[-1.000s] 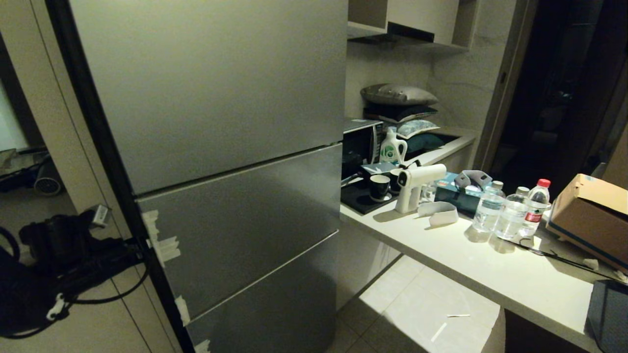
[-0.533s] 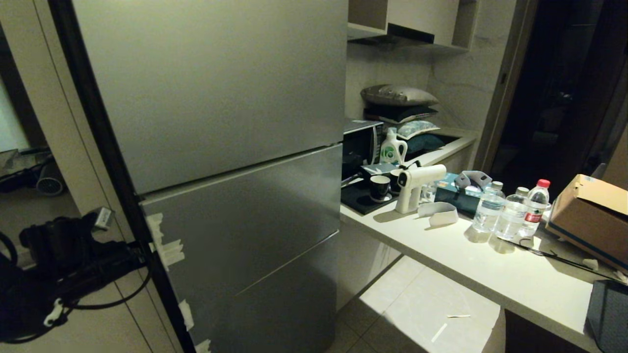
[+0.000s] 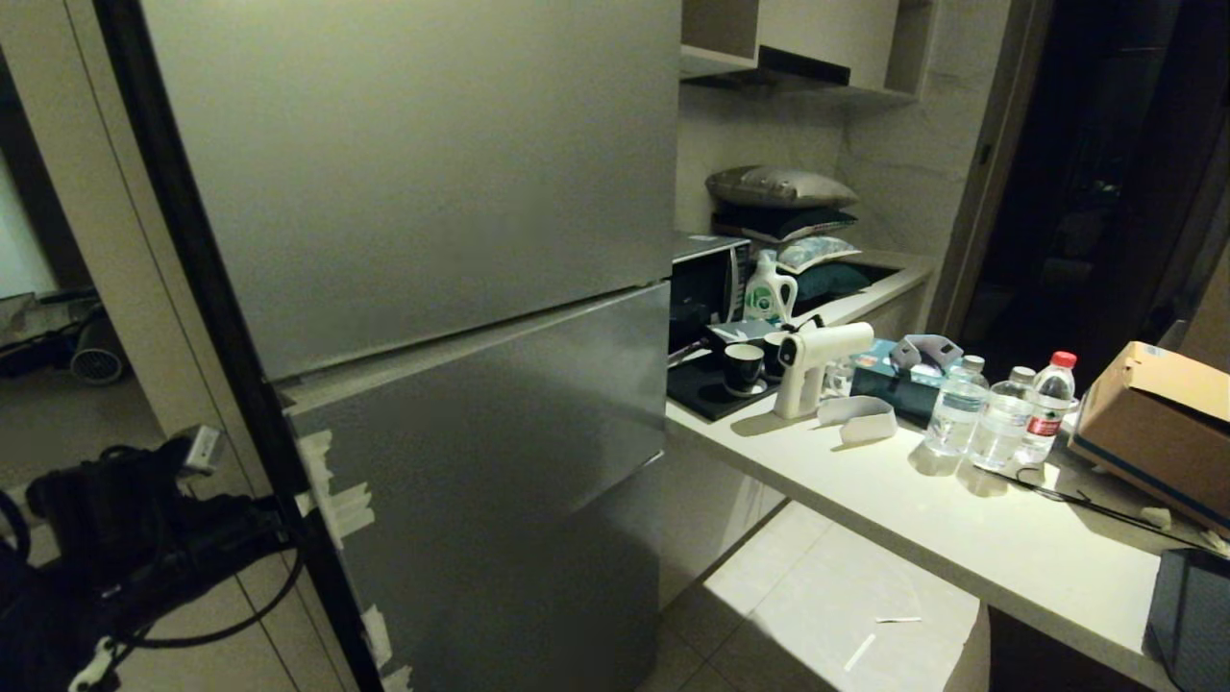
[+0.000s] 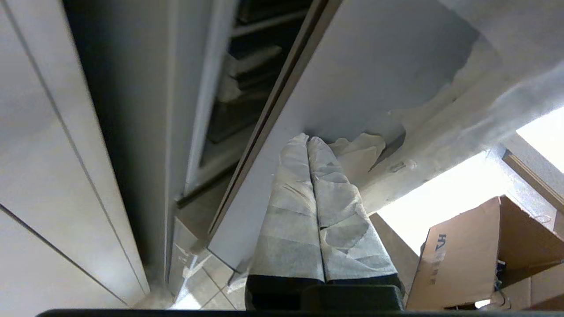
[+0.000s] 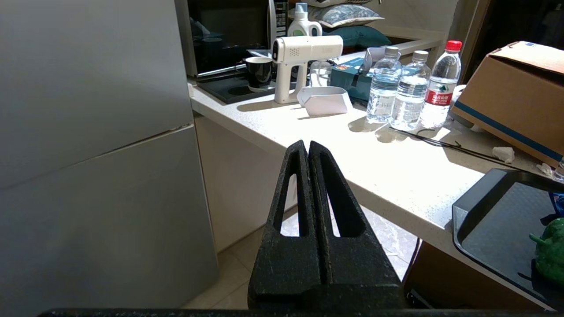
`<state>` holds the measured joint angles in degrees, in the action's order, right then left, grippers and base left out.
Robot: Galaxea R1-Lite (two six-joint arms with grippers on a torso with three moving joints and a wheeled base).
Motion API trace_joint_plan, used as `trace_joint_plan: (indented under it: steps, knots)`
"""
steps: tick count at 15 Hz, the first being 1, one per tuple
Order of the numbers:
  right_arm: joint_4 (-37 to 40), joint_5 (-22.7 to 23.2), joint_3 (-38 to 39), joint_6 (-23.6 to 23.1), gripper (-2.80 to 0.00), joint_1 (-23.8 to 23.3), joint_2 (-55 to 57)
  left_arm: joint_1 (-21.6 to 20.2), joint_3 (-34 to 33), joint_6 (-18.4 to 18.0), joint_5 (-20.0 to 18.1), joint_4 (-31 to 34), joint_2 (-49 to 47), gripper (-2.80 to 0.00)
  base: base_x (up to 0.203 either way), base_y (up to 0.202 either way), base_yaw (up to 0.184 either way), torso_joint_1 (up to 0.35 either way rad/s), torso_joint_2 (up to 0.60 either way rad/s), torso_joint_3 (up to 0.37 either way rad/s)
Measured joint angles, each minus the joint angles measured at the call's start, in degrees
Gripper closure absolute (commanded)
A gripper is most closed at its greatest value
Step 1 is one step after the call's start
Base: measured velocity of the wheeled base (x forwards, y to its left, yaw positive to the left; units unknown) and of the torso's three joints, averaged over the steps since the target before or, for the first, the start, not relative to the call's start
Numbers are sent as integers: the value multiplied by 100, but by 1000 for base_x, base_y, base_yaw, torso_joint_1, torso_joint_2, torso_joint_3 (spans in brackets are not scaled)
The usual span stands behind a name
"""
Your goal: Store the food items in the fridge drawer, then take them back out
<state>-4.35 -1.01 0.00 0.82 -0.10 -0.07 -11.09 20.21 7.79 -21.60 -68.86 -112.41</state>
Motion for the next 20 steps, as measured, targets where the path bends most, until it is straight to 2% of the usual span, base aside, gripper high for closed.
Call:
trace_joint_plan:
  steps: [7,9,13,17,20]
  knots:
    - [0,-2,0,-4,0,0,0,870,-1633,-16,13,-1600,45,0,0,0,0,0,0,0]
    - [-3,2,0,4,0,0,0,1090,-1927,-9,76,-1767,198,0,0,0,0,0,0,0]
    - [8,2,0,-3,0,-1,0,1191,-2010,1,174,-1835,815,0,0,0,0,0,0,0]
    - [8,5,0,-5,0,-1,0,1195,-1992,-7,236,-1833,1046,0,0,0,0,0,0,0]
    - [8,5,0,-2,0,0,0,1195,-1791,-22,517,-1833,1032,0,0,0,0,0,0,0]
